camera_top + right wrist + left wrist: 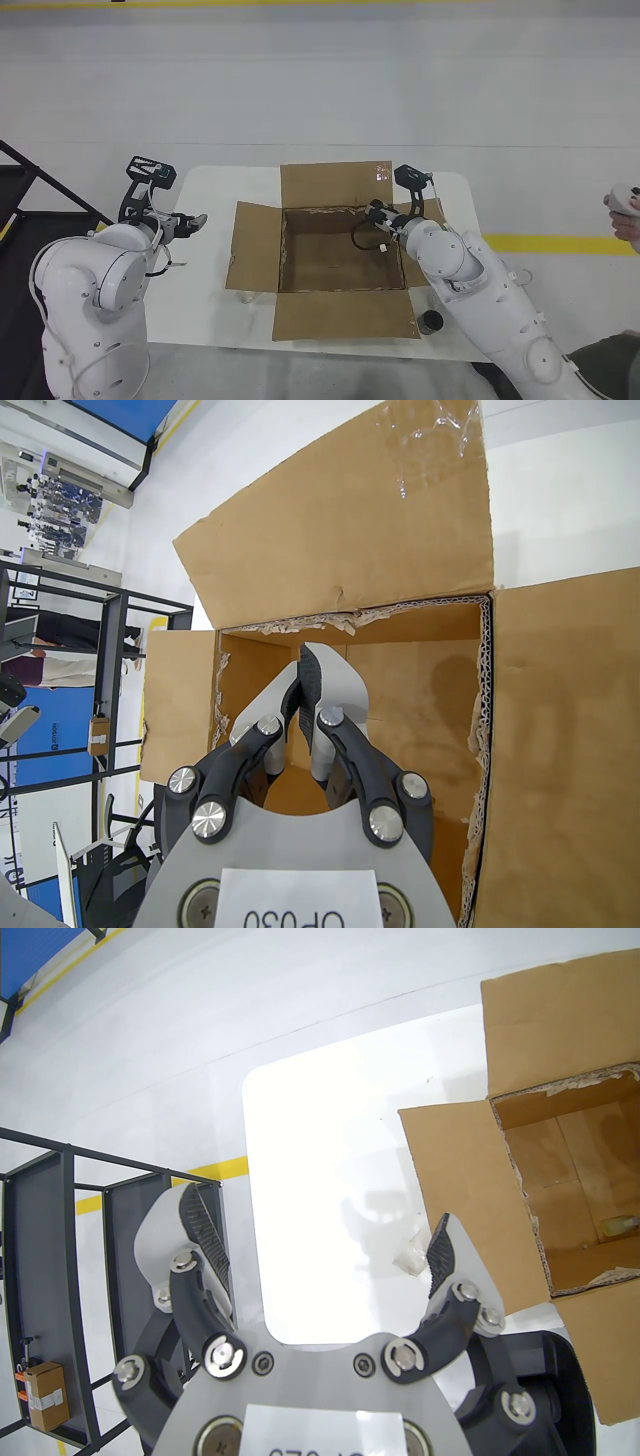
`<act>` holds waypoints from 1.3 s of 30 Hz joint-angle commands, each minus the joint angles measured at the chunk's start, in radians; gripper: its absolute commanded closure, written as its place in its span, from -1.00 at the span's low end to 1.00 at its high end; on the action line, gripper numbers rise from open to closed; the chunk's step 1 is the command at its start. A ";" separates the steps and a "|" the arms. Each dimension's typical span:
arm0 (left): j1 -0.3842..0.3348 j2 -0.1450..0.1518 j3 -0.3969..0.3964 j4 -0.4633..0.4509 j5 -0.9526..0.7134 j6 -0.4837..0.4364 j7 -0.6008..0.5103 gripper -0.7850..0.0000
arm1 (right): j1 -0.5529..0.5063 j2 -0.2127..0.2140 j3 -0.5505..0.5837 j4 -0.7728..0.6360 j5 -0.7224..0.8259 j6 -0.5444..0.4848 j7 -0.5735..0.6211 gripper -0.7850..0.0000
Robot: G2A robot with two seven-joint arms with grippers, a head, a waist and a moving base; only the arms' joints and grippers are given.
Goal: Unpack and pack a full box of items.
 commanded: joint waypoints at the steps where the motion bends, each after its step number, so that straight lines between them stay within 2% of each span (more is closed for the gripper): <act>1: 0.000 0.000 0.000 0.000 0.000 0.000 0.000 -1.00 | -0.003 0.000 -0.001 0.001 -0.003 -0.002 -0.003 1.00; 3: 0.000 0.000 0.000 0.000 0.000 0.000 0.000 -1.00 | 0.001 0.000 -0.027 -0.020 -0.068 0.004 0.008 1.00; 8: 0.000 0.000 0.000 0.000 0.000 0.000 0.000 -1.00 | 0.075 -0.009 -0.165 -0.049 -0.326 0.138 0.151 1.00; 13: 0.000 0.000 0.000 0.000 0.000 0.000 0.000 -1.00 | 0.223 -0.033 -0.345 0.032 -0.646 0.268 0.473 1.00; 15: 0.000 0.000 0.000 0.000 0.000 0.000 0.000 -1.00 | 0.266 -0.046 -0.385 0.074 -0.709 0.256 0.555 1.00; 22: 0.000 0.000 0.000 0.000 0.000 0.000 0.000 -1.00 | 0.301 -0.093 -0.404 0.161 -0.701 0.157 0.654 1.00; 28: 0.000 0.000 0.000 0.000 0.000 0.000 0.000 -1.00 | 0.270 -0.124 -0.383 0.201 -0.677 0.118 0.693 1.00; 31: 0.000 0.000 0.000 0.000 0.000 0.000 0.000 -1.00 | 0.239 -0.132 -0.362 0.218 -0.690 0.113 0.699 1.00; 39: 0.000 0.000 0.000 0.000 0.000 0.000 0.000 -1.00 | 0.239 -0.132 -0.362 0.218 -0.690 0.113 0.699 1.00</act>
